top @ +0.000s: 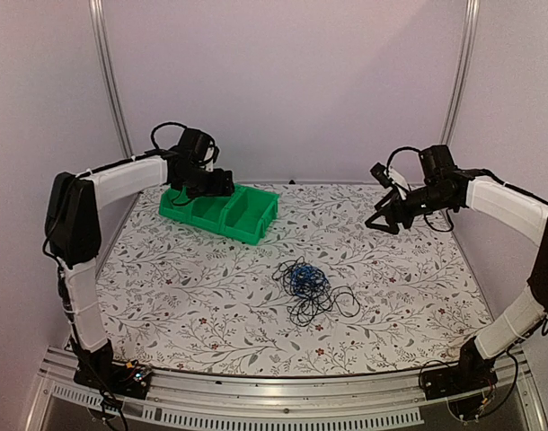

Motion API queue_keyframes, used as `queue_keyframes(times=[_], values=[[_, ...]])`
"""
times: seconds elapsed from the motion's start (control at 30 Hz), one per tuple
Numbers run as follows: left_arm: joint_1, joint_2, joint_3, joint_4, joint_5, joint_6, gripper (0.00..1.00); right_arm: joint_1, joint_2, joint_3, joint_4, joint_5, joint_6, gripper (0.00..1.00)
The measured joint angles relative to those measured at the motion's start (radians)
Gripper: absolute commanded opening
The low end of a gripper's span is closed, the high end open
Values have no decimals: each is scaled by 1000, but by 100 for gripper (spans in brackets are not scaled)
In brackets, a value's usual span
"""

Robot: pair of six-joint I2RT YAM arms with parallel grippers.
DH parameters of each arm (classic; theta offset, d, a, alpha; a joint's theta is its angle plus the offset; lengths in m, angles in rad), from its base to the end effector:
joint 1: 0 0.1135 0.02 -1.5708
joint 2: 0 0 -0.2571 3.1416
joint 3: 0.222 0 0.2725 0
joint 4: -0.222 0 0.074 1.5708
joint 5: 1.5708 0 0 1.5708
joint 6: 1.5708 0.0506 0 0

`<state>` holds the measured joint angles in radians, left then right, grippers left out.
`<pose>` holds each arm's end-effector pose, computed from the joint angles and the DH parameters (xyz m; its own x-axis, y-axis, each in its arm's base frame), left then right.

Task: Untangle the cables

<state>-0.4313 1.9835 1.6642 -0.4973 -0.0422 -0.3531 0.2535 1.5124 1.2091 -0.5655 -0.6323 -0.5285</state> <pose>0.4366 -0.1986 0.2318 -0.7566 -0.0321 -0.6531 0.1384 0.9683 -0.2079 0.3320 0.1169 0.2604 -0.3500 -0.5109 -0.7852 -0.8664 0.4952 0.0641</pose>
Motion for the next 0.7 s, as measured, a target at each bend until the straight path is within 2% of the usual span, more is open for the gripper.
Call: queue_keyframes(times=[0.13, 0.3, 0.5, 0.7], values=[[61, 80, 125, -29, -27, -14, 88, 1, 1, 0, -3, -14, 1, 83], [138, 137, 208, -78, -61, -43, 88, 1, 0, 2, -28, -16, 0, 84], [216, 218, 277, -92, -46, -51, 88, 1, 2, 54, -119, -34, -11, 83], [227, 274, 275, -92, 21, -51, 85, 1, 10, 80, -161, -40, -23, 84]])
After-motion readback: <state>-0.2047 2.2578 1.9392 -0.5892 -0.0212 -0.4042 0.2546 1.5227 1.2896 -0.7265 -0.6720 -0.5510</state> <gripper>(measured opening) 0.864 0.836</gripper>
